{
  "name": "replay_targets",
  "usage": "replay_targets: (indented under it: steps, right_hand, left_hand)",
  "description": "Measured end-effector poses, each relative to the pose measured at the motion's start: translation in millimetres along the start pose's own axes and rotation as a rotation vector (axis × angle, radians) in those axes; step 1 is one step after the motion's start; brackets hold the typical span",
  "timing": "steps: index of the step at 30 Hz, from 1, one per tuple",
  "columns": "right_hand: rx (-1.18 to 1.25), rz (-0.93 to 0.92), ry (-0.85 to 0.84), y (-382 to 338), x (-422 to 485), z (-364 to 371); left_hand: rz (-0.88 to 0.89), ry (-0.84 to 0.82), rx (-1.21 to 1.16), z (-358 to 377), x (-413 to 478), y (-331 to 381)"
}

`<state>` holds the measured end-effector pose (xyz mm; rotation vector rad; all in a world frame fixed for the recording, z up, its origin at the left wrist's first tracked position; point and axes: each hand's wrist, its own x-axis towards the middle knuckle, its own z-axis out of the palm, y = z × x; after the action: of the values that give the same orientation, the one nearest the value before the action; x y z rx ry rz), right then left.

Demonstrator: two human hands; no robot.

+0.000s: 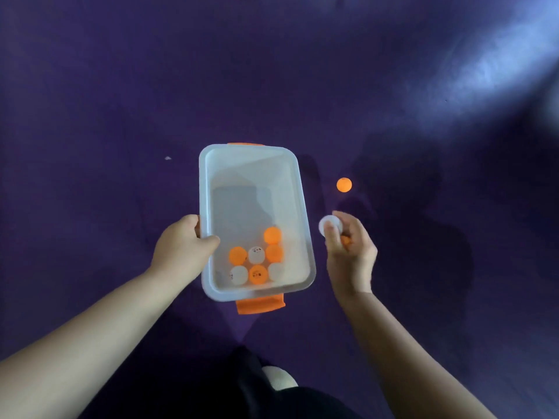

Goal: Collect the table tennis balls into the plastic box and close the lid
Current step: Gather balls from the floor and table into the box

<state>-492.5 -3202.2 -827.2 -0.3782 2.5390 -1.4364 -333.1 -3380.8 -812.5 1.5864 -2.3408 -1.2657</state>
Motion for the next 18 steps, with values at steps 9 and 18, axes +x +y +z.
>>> replay_targets:
  steps: [9,18]
  right_hand:
    - [0.155,-0.068,0.04,-22.1,50.2,44.2]
    - [-0.696,-0.047,-0.184,43.9,156.9,59.4]
  left_hand:
    - [-0.005,0.034,-0.027,9.9,7.8,8.5]
    - [-0.022,0.061,-0.087,5.5,29.6,6.4]
